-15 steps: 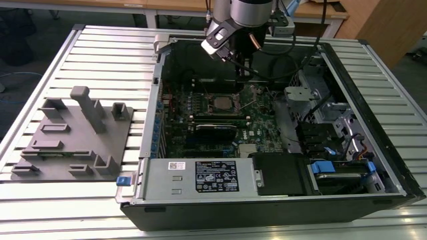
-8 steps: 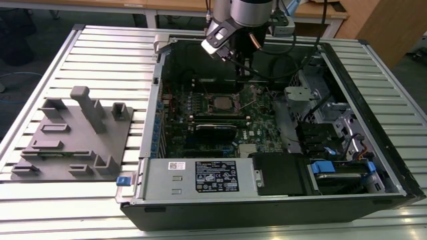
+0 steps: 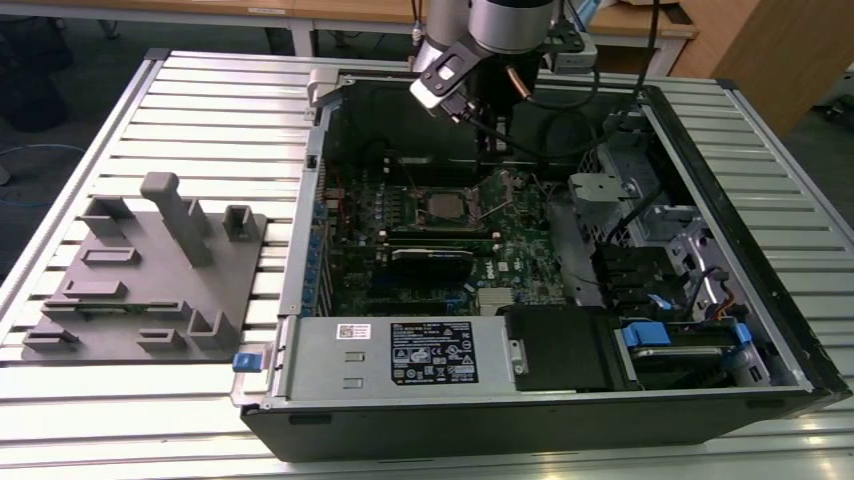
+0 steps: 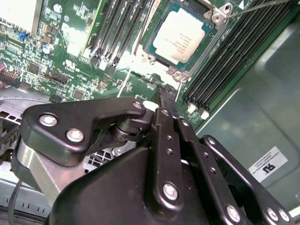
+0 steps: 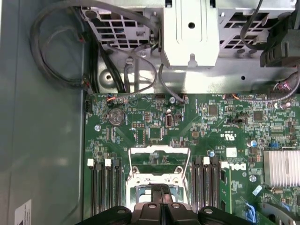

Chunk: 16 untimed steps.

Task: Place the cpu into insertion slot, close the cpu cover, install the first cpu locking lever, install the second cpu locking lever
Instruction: 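Close the cpu cover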

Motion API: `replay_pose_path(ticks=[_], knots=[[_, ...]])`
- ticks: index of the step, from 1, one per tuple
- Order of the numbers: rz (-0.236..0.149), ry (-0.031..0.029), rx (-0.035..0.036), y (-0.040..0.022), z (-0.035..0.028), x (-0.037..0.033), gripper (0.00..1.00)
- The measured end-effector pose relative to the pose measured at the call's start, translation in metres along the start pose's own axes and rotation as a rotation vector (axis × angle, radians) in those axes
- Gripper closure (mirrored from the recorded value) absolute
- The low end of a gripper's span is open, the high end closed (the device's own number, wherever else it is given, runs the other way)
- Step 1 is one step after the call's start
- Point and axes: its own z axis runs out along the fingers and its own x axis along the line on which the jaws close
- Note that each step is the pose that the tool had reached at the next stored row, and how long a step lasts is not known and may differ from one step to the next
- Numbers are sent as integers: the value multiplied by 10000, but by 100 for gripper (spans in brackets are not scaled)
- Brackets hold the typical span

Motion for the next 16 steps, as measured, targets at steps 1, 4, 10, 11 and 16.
replay_pose_path(ticks=[1, 4, 10, 11, 16], knots=[[-1, 0, 0, 10, 1, 0, 90], [-1, 0, 0, 50, 3, 2, 90], [1, 0, 0, 90, 6, 3, 90], [0, 0, 1, 91, 5, 3, 90], [-2, 0, 1, 99, 6, 3, 90]])
